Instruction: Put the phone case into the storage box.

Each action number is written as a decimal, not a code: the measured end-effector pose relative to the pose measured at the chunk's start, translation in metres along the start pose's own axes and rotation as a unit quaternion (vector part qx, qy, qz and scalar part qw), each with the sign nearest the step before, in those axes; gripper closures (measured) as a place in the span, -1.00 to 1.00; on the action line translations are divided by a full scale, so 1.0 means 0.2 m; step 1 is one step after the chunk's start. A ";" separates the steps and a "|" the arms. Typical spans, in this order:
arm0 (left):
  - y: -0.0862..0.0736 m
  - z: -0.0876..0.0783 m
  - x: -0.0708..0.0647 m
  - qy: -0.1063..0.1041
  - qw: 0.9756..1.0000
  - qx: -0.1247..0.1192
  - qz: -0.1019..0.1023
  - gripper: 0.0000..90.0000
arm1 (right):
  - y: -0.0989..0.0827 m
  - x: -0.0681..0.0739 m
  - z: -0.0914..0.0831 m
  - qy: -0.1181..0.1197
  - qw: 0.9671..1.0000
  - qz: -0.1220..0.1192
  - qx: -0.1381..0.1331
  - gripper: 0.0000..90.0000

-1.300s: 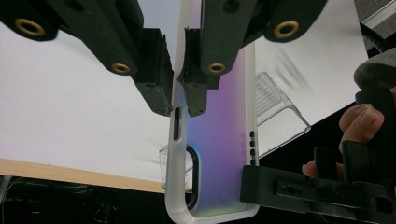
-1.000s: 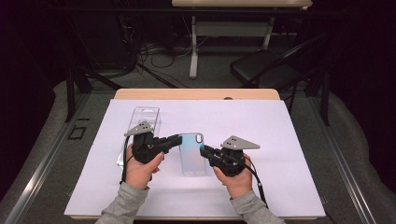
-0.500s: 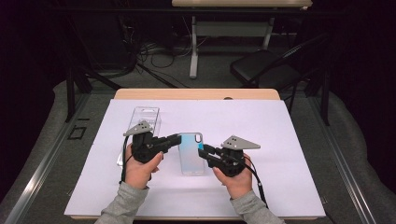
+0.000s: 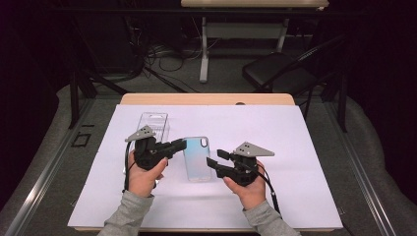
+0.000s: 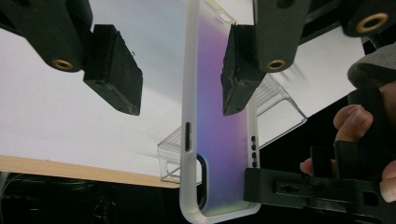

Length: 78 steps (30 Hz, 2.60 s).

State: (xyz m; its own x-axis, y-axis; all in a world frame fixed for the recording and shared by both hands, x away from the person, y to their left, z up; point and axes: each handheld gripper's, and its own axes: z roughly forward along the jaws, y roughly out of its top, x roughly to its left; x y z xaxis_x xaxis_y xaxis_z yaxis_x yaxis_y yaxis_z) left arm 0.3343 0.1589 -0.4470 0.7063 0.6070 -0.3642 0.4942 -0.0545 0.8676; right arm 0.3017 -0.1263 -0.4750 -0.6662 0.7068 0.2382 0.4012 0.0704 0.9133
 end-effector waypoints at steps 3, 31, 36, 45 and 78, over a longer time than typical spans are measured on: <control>0.00 -0.01 0.00 0.003 1.000 -0.002 -0.002 0.85 | 0.00 0.00 0.00 -0.005 1.000 0.000 0.000 0.02; 0.03 -0.10 0.09 0.029 0.999 -0.020 -0.009 0.85 | 0.02 -0.08 0.01 -0.047 0.998 -0.011 0.033 -0.39; 0.03 -0.11 0.10 0.034 0.999 -0.024 -0.009 0.85 | 0.02 -0.11 0.01 -0.058 0.998 -0.005 0.037 -0.40; 0.04 -0.13 0.12 0.039 0.999 -0.029 -0.006 0.85 | 0.03 -0.12 -0.01 -0.066 0.997 -0.012 0.035 -0.40; 0.16 -0.10 0.21 0.073 0.997 -0.022 0.020 0.85 | -0.12 -0.36 -0.32 -0.124 0.991 -0.003 0.043 -0.45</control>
State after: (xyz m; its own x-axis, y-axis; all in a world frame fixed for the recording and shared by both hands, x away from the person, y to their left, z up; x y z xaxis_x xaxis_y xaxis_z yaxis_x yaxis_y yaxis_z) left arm 0.3690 0.1987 -0.4283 0.6431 0.7134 -0.2782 0.4413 -0.0483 0.8961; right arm 0.3002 -0.2242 -0.4939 -0.4987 0.8563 0.1341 0.4566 0.1280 0.8804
